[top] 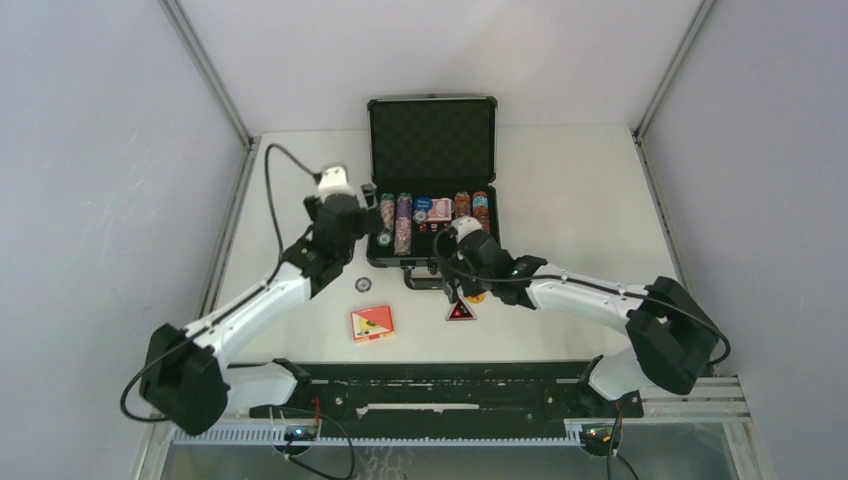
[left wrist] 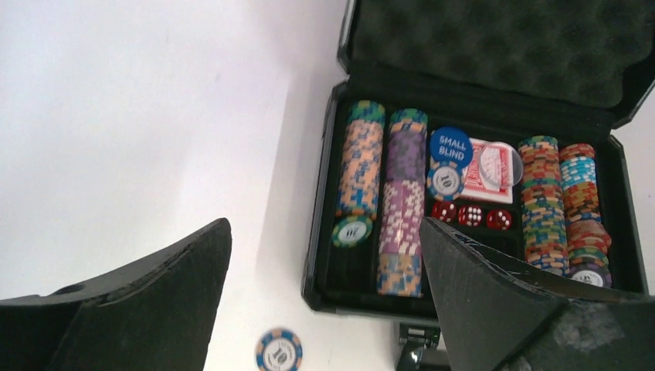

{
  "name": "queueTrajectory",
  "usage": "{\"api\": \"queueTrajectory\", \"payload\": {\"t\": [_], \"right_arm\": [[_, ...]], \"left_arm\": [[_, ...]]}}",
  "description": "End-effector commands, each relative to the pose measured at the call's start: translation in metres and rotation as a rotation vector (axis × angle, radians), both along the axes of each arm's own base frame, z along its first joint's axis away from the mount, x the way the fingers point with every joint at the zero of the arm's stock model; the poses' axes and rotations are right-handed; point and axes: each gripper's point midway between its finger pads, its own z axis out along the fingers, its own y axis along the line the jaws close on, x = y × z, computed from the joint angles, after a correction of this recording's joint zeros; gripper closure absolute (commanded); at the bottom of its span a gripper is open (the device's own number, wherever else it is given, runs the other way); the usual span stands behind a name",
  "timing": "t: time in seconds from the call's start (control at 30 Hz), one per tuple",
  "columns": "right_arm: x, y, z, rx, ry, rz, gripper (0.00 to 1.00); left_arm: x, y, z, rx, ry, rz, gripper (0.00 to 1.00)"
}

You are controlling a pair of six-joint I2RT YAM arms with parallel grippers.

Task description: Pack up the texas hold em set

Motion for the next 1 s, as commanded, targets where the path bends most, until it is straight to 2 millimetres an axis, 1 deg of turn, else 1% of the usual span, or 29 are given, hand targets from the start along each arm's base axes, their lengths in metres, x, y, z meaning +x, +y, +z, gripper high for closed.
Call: {"api": "queueTrajectory", "payload": {"t": [0.0,0.1,0.17,0.23,0.33,0.37,0.4,0.43,0.53,0.57,0.6,0.63,0.73,0.77,0.8,0.83,0.9,0.93,0.97], "right_arm": [[-0.017,0.013,-0.015,-0.040,0.053,0.019,0.14],[-0.028,0.026,-0.023,-0.045,0.073,0.046,0.14],[-0.034,0.041,-0.019,-0.037,0.063,0.080,0.13],[-0.041,0.059,-0.013,-0.030,0.042,0.129,0.13],[-0.048,0.090,-0.004,-0.021,0.042,0.190,0.13],[-0.050,0.102,0.001,-0.019,0.035,0.206,0.13],[-0.048,0.118,0.011,-0.010,0.013,0.218,0.13],[-0.050,0.130,0.014,-0.016,-0.006,0.238,0.12],[-0.056,0.166,0.021,0.002,-0.020,0.288,0.12],[-0.058,0.175,0.020,0.012,-0.010,0.305,0.12],[-0.061,0.185,0.015,0.015,0.000,0.325,0.12],[-0.062,0.193,0.016,0.021,0.004,0.340,0.11],[-0.061,0.209,0.007,-0.005,-0.018,0.390,0.12],[-0.056,0.211,0.003,-0.006,-0.019,0.384,0.15],[-0.050,0.213,0.001,-0.001,-0.013,0.367,0.23],[-0.043,0.214,-0.002,0.007,0.005,0.349,0.34],[-0.033,0.213,-0.005,0.037,0.046,0.320,0.70],[-0.028,0.213,-0.004,0.058,0.054,0.307,0.79],[-0.023,0.211,-0.006,0.069,0.059,0.298,0.82]], "left_arm": [[-0.027,0.017,-0.007,-0.249,-0.065,0.133,0.06],[-0.046,0.030,-0.026,-0.279,-0.068,0.162,0.07],[-0.057,0.041,-0.034,-0.312,-0.081,0.203,0.07],[-0.069,0.055,-0.037,-0.340,-0.105,0.249,0.08],[-0.083,0.074,-0.051,-0.348,-0.068,0.324,0.08],[-0.088,0.082,-0.058,-0.355,-0.046,0.372,0.08],[-0.092,0.088,-0.063,-0.367,-0.032,0.411,0.09],[-0.095,0.091,-0.070,-0.380,-0.024,0.429,0.09],[-0.107,0.109,-0.090,-0.428,-0.011,0.506,0.11],[-0.111,0.115,-0.094,-0.453,-0.019,0.535,0.12],[-0.117,0.122,-0.100,-0.462,-0.018,0.563,0.12],[-0.121,0.127,-0.103,-0.476,-0.026,0.583,0.13],[-0.131,0.133,-0.109,-0.508,-0.051,0.596,0.13],[-0.134,0.134,-0.111,-0.515,-0.058,0.596,0.14],[-0.136,0.135,-0.113,-0.517,-0.063,0.592,0.14],[-0.138,0.136,-0.114,-0.517,-0.069,0.592,0.14],[-0.142,0.138,-0.116,-0.517,-0.072,0.593,0.14],[-0.142,0.139,-0.116,-0.516,-0.075,0.592,0.14],[-0.143,0.139,-0.117,-0.515,-0.073,0.592,0.14]]}}
